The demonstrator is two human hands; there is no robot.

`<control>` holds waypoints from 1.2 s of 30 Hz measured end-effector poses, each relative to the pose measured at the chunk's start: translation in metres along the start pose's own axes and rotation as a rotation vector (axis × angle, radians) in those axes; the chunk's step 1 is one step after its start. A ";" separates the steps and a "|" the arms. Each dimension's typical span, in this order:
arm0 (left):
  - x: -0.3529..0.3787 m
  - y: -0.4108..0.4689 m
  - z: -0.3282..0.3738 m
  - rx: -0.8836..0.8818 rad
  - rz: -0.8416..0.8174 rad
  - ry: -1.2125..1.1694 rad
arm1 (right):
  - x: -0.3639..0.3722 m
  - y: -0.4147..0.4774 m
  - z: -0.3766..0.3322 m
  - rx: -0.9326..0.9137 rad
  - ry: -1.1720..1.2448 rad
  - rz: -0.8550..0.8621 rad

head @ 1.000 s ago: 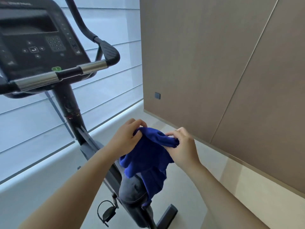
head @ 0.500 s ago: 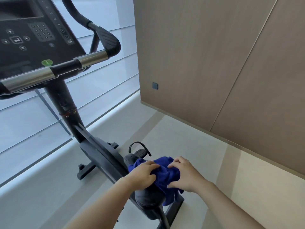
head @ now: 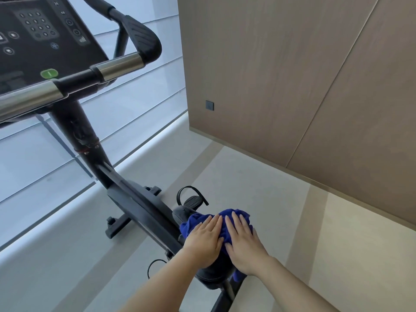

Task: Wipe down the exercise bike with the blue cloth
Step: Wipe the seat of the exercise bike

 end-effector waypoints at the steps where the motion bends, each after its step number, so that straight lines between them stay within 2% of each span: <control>1: -0.001 0.001 -0.001 -0.004 0.003 0.005 | -0.001 0.003 0.001 0.001 -0.010 0.005; 11: -0.006 0.003 0.002 -0.057 0.002 -0.013 | -0.009 0.009 0.004 -0.058 0.070 -0.005; 22: 0.012 -0.023 0.010 -0.215 0.115 -0.194 | -0.015 -0.010 0.006 -0.159 0.191 -0.085; 26: 0.021 -0.025 0.002 -0.308 0.116 -0.174 | 0.001 -0.016 0.006 -0.112 0.055 -0.090; 29: 0.021 -0.019 0.000 -0.311 0.081 -0.148 | 0.011 -0.015 0.005 -0.108 -0.051 -0.053; 36: 0.016 0.000 -0.006 -0.283 0.092 -0.071 | 0.006 0.008 0.007 -0.091 -0.060 0.019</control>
Point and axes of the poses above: each hand's wrist, its own y-axis towards the middle knuckle, its own x-axis out of the palm, z = x × y, the point moved 10 cm from there along y, towards the middle knuckle, and after that the axes turned 13 degrees about -z, right-handed, at the moved point
